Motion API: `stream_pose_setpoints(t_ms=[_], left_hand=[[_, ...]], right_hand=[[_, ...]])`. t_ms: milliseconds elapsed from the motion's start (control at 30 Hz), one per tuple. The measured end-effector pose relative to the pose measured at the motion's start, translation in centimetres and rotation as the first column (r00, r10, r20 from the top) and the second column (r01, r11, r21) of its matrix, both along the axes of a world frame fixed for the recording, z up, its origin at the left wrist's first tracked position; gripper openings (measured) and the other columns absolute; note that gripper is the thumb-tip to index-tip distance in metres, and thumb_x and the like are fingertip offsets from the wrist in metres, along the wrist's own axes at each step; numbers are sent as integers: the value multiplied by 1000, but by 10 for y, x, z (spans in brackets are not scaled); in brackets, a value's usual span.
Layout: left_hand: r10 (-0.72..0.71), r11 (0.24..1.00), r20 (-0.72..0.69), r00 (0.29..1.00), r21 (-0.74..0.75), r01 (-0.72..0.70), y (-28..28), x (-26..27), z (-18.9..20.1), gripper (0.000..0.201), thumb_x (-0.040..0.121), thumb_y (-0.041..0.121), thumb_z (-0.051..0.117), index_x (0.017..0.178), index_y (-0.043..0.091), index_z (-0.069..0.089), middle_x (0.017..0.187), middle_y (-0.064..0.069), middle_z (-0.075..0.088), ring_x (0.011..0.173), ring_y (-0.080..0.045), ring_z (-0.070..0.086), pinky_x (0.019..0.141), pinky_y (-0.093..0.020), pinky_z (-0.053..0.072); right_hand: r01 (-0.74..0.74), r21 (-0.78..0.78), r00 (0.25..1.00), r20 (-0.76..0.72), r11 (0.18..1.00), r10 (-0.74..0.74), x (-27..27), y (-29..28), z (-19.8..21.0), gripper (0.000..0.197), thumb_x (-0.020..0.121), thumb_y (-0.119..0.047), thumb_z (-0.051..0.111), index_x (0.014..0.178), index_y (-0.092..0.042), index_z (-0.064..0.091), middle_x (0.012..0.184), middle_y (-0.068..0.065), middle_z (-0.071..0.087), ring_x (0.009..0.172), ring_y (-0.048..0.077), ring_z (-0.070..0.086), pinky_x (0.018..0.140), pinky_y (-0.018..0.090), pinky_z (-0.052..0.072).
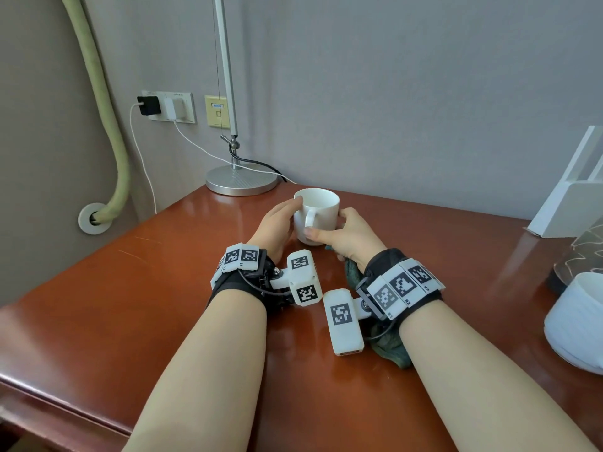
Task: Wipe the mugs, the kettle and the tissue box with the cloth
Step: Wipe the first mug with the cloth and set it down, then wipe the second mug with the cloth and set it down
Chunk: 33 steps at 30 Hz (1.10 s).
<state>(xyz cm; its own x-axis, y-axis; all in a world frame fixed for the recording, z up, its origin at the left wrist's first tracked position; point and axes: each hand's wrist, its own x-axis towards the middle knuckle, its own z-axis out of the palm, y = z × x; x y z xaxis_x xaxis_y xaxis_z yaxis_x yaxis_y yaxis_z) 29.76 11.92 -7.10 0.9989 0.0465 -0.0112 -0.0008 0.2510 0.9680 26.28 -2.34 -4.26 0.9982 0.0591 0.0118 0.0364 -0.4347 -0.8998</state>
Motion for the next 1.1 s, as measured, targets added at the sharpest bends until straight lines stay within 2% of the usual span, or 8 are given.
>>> stream_pose_setpoints(t_ms=[200, 333, 400, 533, 733, 900, 1000, 1100], left_hand=[[28, 1000, -2, 1000, -3, -28, 0, -6, 7, 30, 100, 32, 55, 123, 13, 58, 113, -5, 68, 102, -15, 65, 82, -27, 53], [171, 985, 36, 985, -18, -170, 7, 1, 8, 60, 84, 57, 67, 131, 20, 62, 134, 2, 60, 122, -12, 56, 108, -37, 41], [274, 962, 115, 955, -48, -270, 5, -20, 27, 48, 97, 38, 58, 140, 18, 51, 135, 10, 52, 117, 2, 50, 102, -20, 36], [324, 941, 374, 869, -32, -337, 0, -30, 51, 25, 99, 11, 55, 122, 7, 63, 105, 11, 64, 78, 21, 58, 69, 1, 40], [-76, 964, 528, 846, 255, -73, -40, -51, 95, 9, 97, 14, 60, 95, 11, 69, 91, -1, 72, 86, -8, 65, 81, -23, 54], [-387, 896, 307, 869, 349, 275, -72, -45, 101, 20, 98, 30, 57, 96, 11, 62, 90, -1, 71, 87, -14, 68, 89, -30, 55], [-568, 795, 225, 792, 400, 456, -81, -42, 97, 11, 98, 17, 55, 91, 10, 60, 79, 1, 70, 73, -11, 66, 75, -25, 55], [-568, 785, 253, 783, 451, 424, -77, -39, 98, 9, 97, 5, 55, 91, 8, 62, 73, 4, 71, 65, -8, 67, 64, -21, 55]], right_hand=[[-4, -15, 1000, 9, 1000, 4, 1, 4, -2, 79, 76, -47, 77, 133, -15, 34, 113, 6, 56, 61, 9, 47, 45, 20, 37], [0, -54, 1000, -25, 999, -2, 0, -1, 4, 90, 76, -53, 74, 142, -14, 25, 111, 5, 54, 63, 10, 48, 51, 23, 37], [70, 17, 998, -1, 997, -70, -2, -8, 13, 87, 79, -57, 69, 141, -11, 28, 114, 7, 57, 60, 10, 46, 51, 23, 40], [229, 371, 968, 16, 900, -252, -5, -25, 43, 57, 94, -59, 44, 119, -8, 44, 70, 2, 49, 46, 13, 42, 37, 16, 35], [-14, 866, 992, 75, 500, -101, -22, -48, 82, 57, 96, -60, 35, 119, -11, 53, 85, 7, 48, 61, 16, 49, 54, 27, 39], [-202, 935, 966, 239, 290, -96, -37, -63, 105, 12, 94, -14, 43, 100, -10, 52, 74, 4, 46, 62, 16, 47, 58, 26, 36], [-210, 912, 948, 278, 351, -156, -34, -70, 105, 38, 85, 9, 31, 112, -9, 52, 83, 6, 50, 66, 15, 52, 59, 25, 37], [-209, 858, 932, 321, 470, -171, -27, -80, 101, 48, 82, 17, 27, 112, -9, 53, 92, 8, 58, 77, 15, 58, 67, 25, 45]])
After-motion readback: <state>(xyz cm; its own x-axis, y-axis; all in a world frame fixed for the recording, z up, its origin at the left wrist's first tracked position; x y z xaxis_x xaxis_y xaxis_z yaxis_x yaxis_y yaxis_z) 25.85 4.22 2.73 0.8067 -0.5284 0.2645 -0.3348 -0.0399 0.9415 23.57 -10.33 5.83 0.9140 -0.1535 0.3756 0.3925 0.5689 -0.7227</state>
